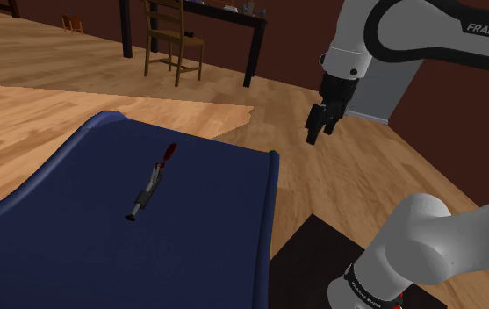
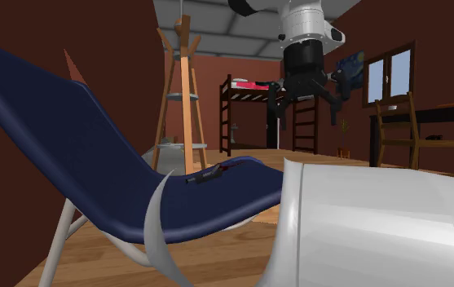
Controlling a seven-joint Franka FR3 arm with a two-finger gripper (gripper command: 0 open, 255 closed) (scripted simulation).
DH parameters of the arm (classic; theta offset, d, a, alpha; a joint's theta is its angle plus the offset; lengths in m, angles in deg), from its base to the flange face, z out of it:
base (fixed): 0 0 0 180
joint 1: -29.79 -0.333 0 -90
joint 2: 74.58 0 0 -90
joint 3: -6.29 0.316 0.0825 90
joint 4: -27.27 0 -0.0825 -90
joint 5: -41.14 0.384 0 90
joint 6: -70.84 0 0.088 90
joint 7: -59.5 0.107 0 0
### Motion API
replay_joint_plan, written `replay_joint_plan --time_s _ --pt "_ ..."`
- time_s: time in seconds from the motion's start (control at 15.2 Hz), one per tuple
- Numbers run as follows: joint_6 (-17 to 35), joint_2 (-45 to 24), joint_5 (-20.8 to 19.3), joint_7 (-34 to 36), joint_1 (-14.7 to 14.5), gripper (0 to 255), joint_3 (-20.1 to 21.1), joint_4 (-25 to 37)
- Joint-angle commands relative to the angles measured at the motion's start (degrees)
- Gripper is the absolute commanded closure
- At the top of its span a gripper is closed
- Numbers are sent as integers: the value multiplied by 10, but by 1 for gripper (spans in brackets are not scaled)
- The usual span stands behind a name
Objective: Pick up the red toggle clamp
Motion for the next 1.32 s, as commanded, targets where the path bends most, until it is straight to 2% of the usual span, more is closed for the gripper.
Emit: replay_joint_plan --time_s 0.0,0.33,0.66,0.99,1.25 --pt "0 0 0 0 0 0 0 0" --pt "41 -61 31 94 -5 0 71 22" --pt "79 -142 44 189 -2 0 140 67" --pt "108 -240 31 289 8 0 207 133" --pt "119 -332 -3 374 16 0 257 202"
